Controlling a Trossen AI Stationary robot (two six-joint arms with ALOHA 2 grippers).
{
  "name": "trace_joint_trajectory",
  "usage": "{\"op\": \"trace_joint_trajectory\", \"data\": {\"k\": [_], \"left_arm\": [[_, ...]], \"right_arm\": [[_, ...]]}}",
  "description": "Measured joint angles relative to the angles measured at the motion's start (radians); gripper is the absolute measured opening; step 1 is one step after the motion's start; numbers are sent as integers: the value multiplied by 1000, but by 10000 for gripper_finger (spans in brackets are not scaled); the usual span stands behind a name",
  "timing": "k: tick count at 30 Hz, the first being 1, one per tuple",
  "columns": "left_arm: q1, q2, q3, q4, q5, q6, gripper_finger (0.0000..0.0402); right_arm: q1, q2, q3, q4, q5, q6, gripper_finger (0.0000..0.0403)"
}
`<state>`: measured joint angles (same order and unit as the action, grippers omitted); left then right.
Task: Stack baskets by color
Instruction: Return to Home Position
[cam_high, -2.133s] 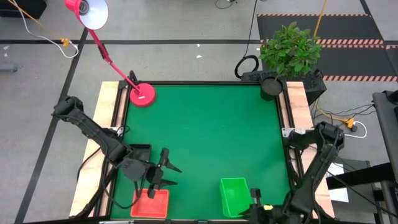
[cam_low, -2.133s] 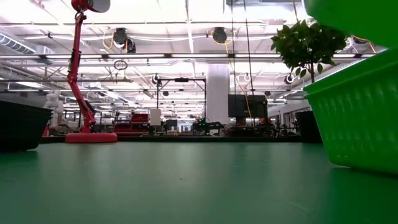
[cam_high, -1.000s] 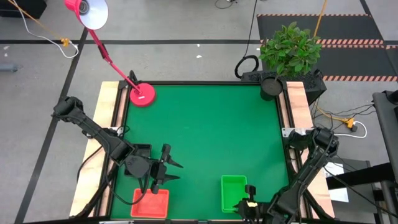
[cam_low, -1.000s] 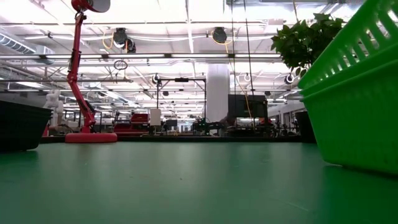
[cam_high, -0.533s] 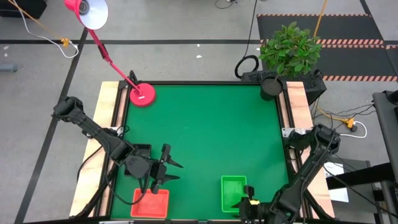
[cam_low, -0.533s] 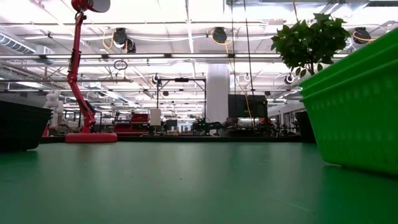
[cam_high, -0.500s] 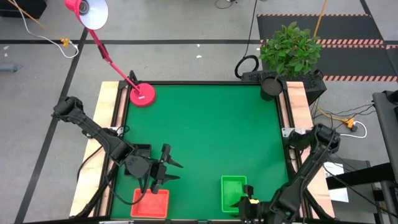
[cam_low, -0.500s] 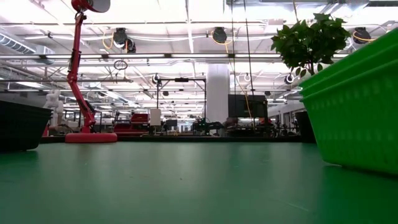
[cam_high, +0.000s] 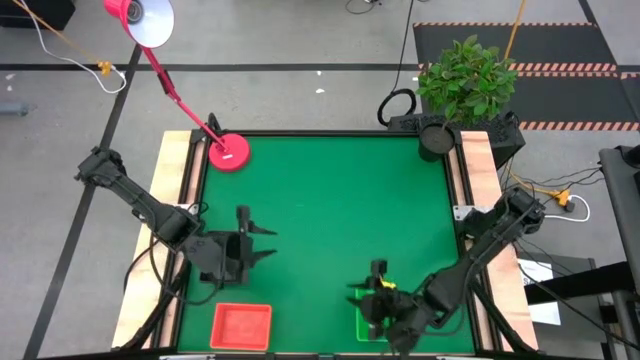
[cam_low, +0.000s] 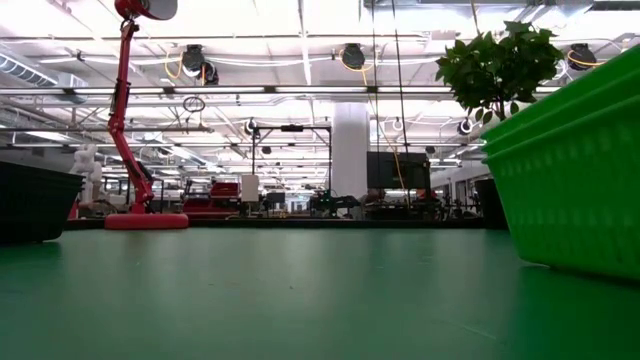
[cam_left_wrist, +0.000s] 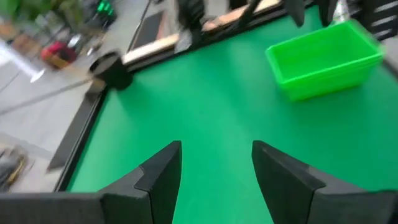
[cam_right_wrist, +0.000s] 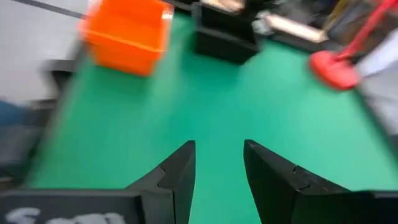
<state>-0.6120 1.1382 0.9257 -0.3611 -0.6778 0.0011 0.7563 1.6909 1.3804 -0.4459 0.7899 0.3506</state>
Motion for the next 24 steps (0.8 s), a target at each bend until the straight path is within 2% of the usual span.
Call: {"op": "trace_joint_trajectory", "data": {"k": [3,8,14,18,22,24], "left_arm": [[13,-14,0,-66,-19,-78,198],[32,-9,0,-130,-19,-135,198],[67,-7,0,-103,-19,-45,198],[87,-33,-1,-60,-11,47,198],[101,-98,-1,-36,-3,93,198],[109,-138,-1,-26,-3,98,198]], "right_arm": [[-47,0,-7,6,47,-49,130],[-88,0,-67,10,46,-42,130],[-114,-15,-123,9,40,-98,130],[-151,-84,-138,12,-13,-160,124],[-177,-191,-194,43,-62,-224,90],[-188,-253,-249,118,-62,-263,65]]}}
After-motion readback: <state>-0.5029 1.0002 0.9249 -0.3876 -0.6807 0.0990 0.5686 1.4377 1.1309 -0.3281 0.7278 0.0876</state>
